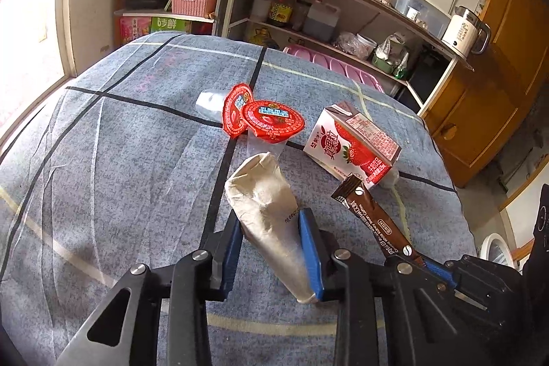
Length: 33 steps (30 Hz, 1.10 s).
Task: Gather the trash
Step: 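Grasp the brown coffee stick with the right gripper while the left gripper grasps the beige paper bag, then carry the paper bag and coffee stick over the trash bin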
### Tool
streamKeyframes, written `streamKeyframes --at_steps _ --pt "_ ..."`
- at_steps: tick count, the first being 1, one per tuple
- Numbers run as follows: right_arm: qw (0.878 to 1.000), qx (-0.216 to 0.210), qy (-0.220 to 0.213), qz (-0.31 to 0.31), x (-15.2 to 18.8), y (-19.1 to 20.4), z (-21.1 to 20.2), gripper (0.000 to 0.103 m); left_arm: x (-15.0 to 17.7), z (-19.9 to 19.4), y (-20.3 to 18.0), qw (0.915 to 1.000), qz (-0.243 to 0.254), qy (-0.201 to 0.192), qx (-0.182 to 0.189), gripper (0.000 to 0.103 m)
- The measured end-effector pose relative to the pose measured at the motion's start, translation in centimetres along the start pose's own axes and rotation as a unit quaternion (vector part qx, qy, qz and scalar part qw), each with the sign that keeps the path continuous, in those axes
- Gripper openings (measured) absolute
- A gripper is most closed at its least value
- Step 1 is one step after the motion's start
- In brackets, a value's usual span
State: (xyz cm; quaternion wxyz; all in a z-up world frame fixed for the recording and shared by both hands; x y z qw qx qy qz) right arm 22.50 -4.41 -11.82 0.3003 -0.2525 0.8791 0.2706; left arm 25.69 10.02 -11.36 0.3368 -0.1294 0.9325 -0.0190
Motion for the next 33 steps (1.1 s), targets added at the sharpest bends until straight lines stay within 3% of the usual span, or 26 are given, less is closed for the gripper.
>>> streamKeyframes --at_steps 17,25,33 --pt "0.997 0.007 -0.067 0.038 0.9 0.3 -6.1 0.005 1.6 -6.3 -1.5 0.9983 0.039 -0.038 0.022 0.023" --pt "0.993 0.025 -0.1 0.051 1.8 0.0 -9.6 0.005 2.4 -8.7 -4.0 0.9963 0.053 -0.051 0.044 0.021" --pt "0.988 0.05 -0.129 0.073 3.6 -1.2 -13.6 0.005 3.7 -11.4 -8.5 0.9901 0.098 -0.064 0.078 0.021"
Point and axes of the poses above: each gripper's, at about its wrist camera, not at the fingertips, and z roughly the way its jaws point, y to its left, x to its underside, the point moved 7 cm from there along z, roughly the way its jaws point, and after that the axes turned 11 degrees about -x, right-handed, at the moved point
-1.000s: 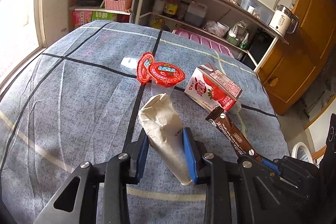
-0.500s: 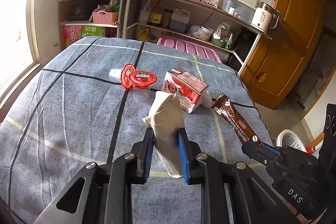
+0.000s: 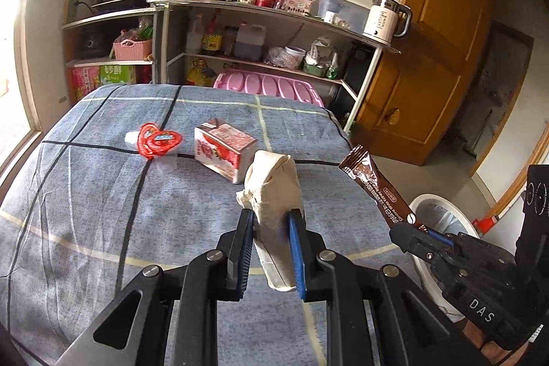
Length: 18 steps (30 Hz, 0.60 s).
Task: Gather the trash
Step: 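Carry the paper bag and coffee stick over the trash bin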
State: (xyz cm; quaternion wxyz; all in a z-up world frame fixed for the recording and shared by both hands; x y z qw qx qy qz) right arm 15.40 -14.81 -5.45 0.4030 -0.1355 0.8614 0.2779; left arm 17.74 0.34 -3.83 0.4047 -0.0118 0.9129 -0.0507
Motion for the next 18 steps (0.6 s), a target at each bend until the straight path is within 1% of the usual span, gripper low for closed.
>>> streamKeyframes --at_steps 8,14,18 --pt "0.998 0.048 -0.029 0.031 0.9 -3.7 -5.1 0.005 0.3 -0.8 -6.7 0.998 0.038 -0.002 0.05 0.021" --pt "0.994 0.087 -0.046 0.05 1.5 -6.9 -8.9 0.005 0.7 -1.0 -12.1 0.9939 0.069 -0.001 0.086 0.021" --pt "0.989 0.12 -0.052 0.064 2.2 -9.1 -11.1 0.005 1.3 -0.8 -15.8 0.9899 0.088 0.008 0.111 0.021"
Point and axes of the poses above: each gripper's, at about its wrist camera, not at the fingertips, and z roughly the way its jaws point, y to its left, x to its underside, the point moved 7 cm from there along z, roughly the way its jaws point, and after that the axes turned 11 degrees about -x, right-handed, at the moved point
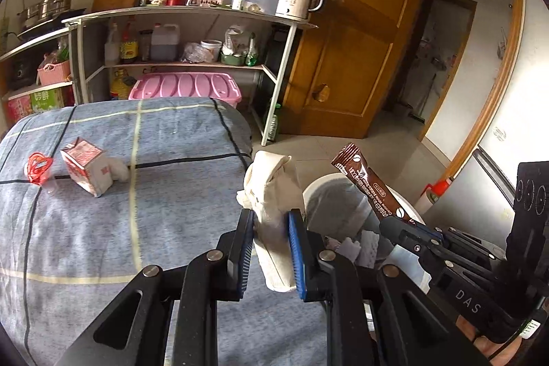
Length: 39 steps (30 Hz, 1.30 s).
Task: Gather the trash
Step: 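Carry the paper bag and coffee stick over the trash bin, then open both grippers to drop the paper bag and coffee stick into the bin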
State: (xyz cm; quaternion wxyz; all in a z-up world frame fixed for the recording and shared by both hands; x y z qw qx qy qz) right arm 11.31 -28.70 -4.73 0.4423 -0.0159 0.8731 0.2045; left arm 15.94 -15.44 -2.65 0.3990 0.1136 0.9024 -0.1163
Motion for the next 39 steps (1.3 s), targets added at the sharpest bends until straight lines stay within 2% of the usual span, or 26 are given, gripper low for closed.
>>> streamKeyframes --at_steps 8,14,22,27,29,33,39 --pt "0.999 0.046 0.011 0.024 1.6 -4.5 -1.7 0.005 0.6 2.3 -5.7 0.9984 0.039 0.022 0.034 0.021" --pt "0.996 0.084 0.027 0.029 2.8 -6.9 -1.9 0.005 1.9 4.0 -8.3 0.9966 0.063 0.039 0.036 0.021" --pt "0.992 0.099 0.055 0.06 4.2 -9.7 -1.4 0.005 2.8 5.1 -10.4 0.9944 0.082 0.054 0.04 0.022" --pt "0.991 0.097 0.059 0.073 4.6 -10.4 -1.5 0.007 3.0 5.5 -10.3 0.9947 0.07 0.063 0.04 0.026" --pt "0.991 0.098 0.057 0.073 4.5 -10.3 -1.6 0.01 3.0 5.6 -10.1 0.9948 0.071 0.065 0.034 0.026" --pt "0.991 0.098 0.056 0.074 4.5 -10.0 -1.6 0.023 2.9 5.2 -9.6 0.9955 0.068 0.059 0.031 0.027" --pt "0.991 0.099 0.054 0.066 4.4 -8.9 -1.4 0.024 2.6 4.2 -8.3 0.9968 0.057 0.05 0.025 0.04"
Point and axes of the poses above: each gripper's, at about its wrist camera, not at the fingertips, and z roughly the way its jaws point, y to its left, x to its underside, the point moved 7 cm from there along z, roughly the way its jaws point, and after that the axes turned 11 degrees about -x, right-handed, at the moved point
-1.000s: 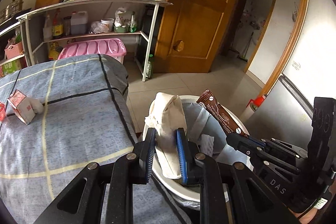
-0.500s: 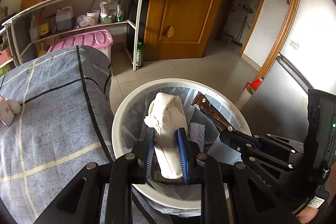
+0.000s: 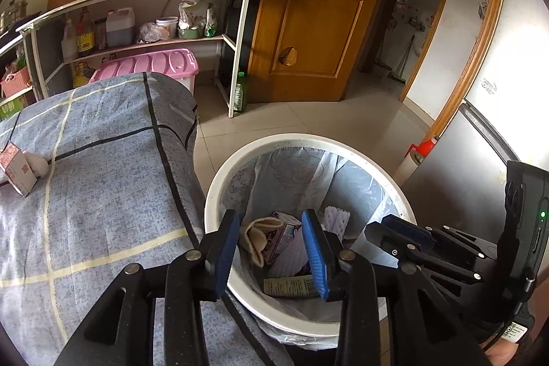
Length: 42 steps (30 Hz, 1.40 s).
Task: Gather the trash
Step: 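Open both grippers to drop the paper bag and coffee stick into the bin, then move both grippers back over the table toward the cup and carton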
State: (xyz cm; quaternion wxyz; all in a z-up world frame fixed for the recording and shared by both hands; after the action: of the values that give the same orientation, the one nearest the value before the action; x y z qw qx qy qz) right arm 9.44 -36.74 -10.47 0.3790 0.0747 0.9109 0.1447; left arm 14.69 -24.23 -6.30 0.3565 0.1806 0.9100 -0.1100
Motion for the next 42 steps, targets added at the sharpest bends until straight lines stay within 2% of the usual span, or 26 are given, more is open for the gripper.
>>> streamKeyframes --at_steps 3,6,17,24,29,42 --pt "1.0 -0.007 -0.001 -0.004 -0.1 0.8 0.1 0.025 0.0 -0.5 1.1 0.9999 -0.011 -0.005 -0.006 0.044" --pt "1.0 -0.011 -0.003 -0.015 -0.3 2.0 0.2 0.042 0.0 -1.0 2.5 0.9996 -0.023 -0.008 -0.01 0.045" --pt "0.998 -0.048 -0.012 -0.044 -1.3 7.3 1.4 0.042 0.4 -3.4 9.0 0.9965 -0.065 -0.026 -0.046 0.049" --pt "0.995 -0.073 -0.004 -0.071 -1.6 11.1 2.9 0.043 0.8 -4.8 13.6 0.9923 -0.097 -0.036 -0.069 0.049" --pt "0.992 -0.093 0.003 -0.088 -1.8 13.9 4.2 0.043 1.5 -5.7 17.8 0.9866 -0.126 -0.038 -0.097 0.055" --pt "0.983 -0.134 0.022 -0.125 -2.1 20.1 7.4 0.043 3.9 -7.3 27.7 0.9667 -0.196 -0.037 -0.16 0.055"
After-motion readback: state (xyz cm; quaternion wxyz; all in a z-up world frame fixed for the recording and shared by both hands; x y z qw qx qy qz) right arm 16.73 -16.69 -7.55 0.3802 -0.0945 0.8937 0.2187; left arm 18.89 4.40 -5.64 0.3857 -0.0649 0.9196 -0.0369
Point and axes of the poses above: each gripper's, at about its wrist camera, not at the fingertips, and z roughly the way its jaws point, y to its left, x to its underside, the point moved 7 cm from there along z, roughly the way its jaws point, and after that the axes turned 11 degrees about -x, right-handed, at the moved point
